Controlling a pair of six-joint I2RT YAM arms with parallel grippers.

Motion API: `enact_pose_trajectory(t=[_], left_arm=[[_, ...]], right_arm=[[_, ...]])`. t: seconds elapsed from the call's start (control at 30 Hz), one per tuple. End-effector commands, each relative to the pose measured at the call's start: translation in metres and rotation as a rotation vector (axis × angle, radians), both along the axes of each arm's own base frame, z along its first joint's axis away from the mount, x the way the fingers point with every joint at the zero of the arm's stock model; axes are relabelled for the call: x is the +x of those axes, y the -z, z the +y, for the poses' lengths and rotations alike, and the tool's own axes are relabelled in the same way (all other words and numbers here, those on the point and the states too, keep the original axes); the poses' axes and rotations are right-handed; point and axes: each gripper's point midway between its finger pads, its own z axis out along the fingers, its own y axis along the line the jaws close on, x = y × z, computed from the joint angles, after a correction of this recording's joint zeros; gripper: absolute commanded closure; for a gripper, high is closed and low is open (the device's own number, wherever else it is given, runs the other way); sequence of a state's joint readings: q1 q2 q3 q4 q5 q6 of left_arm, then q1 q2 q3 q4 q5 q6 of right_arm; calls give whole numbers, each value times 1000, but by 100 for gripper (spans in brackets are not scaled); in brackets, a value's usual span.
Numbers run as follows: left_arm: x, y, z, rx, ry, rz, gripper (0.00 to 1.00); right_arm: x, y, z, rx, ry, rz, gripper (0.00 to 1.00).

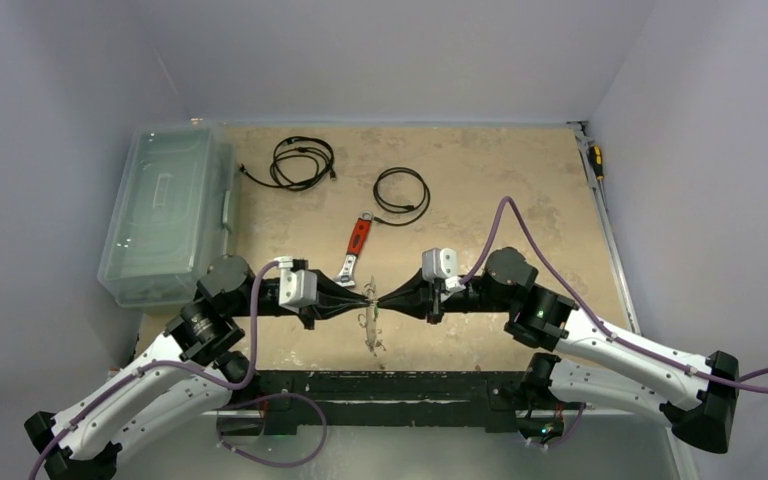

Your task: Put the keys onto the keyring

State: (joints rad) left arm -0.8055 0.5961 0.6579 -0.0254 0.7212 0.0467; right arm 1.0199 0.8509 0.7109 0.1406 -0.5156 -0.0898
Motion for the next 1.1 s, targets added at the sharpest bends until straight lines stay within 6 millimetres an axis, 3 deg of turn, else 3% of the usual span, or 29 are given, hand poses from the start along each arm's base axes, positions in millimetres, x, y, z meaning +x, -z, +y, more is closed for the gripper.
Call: enact_pose_trajectory(t=[0.0, 0.1, 0.4, 0.63, 0.8, 1.07], left_arm=[[1, -26, 3, -63, -18, -81, 100], [5, -28, 5, -67, -45, -85, 100], [9, -36, 13, -101, -101, -108, 100], [8, -36, 12, -100, -97, -107, 100], [7, -36, 12, -98, -86, -108, 100], [5, -36, 12, -99, -75, -109, 100]], right_arm=[[1, -9, 2, 48, 6, -6, 96], [2, -10, -1, 64, 23, -4, 100], [-3, -12, -4, 167, 24, 44, 100], [-3, -17, -1, 177, 12, 47, 66], [0, -29, -3, 175, 27, 4, 57], [3, -50, -3, 203, 37, -72, 52]])
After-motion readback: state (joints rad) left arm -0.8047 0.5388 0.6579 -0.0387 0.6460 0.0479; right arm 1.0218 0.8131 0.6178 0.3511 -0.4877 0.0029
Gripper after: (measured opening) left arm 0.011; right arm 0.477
